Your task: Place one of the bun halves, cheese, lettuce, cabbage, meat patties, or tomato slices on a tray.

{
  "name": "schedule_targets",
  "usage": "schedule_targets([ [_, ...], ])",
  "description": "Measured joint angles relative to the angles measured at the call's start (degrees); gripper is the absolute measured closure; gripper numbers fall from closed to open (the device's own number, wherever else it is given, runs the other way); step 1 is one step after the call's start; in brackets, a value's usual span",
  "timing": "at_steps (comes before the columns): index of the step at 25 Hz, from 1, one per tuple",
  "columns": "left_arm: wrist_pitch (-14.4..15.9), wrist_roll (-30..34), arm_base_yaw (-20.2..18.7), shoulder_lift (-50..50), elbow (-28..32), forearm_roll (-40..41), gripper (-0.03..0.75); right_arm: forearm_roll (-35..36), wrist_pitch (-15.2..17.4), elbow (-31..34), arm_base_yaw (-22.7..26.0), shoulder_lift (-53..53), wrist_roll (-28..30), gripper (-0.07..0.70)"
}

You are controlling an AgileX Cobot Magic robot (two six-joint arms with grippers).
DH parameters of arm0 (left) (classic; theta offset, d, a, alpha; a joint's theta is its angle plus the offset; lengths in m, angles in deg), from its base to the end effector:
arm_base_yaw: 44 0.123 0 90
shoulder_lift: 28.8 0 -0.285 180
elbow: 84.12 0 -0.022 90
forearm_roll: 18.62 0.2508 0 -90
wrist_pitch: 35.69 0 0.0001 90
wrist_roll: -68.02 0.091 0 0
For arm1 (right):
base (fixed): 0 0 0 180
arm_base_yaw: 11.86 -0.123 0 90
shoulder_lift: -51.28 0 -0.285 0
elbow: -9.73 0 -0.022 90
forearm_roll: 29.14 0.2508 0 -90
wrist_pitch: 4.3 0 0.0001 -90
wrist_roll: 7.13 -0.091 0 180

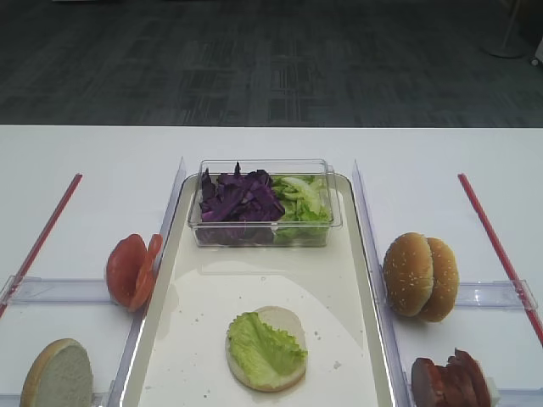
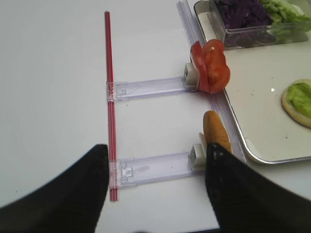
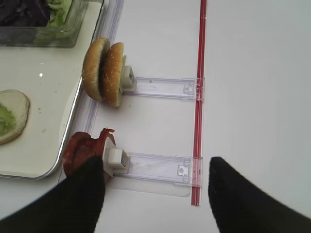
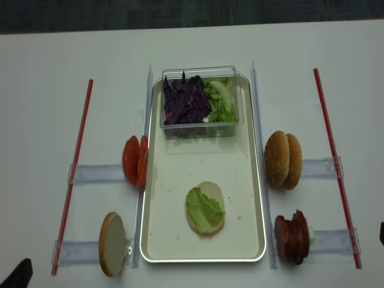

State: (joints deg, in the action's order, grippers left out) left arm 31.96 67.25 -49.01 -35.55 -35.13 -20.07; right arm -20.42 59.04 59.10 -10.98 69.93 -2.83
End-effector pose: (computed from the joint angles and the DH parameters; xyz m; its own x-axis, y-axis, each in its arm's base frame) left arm -0.0124 -0.0011 0.2657 -0.5505 0.0251 -0.8345 0.0941 0.9950 -0.0321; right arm 0.0224 0.0120 0.2691 -0.6566 0.0038 -0.7542 -0.0910 0.9923 0.0843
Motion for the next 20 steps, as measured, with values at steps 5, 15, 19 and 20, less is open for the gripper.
schedule_targets([
  [5,0.0,0.0,0.0,0.0,0.0,0.0,0.3,0.0,0.1,0.0,0.0,-2.6,0.0,0.145],
  [15,0.0,0.0,0.0,0.0,0.0,0.0,0.3,0.0,0.1,0.0,0.0,-3.5,0.0,0.146],
  [19,0.0,0.0,0.0,0.0,0.0,0.0,0.3,0.0,0.1,0.0,0.0,-6.7,-0.2,0.146],
  [20,0.0,0.0,0.0,0.0,0.0,0.0,0.3,0.0,0.1,0.0,0.0,-7.7,-0.2,0.146],
])
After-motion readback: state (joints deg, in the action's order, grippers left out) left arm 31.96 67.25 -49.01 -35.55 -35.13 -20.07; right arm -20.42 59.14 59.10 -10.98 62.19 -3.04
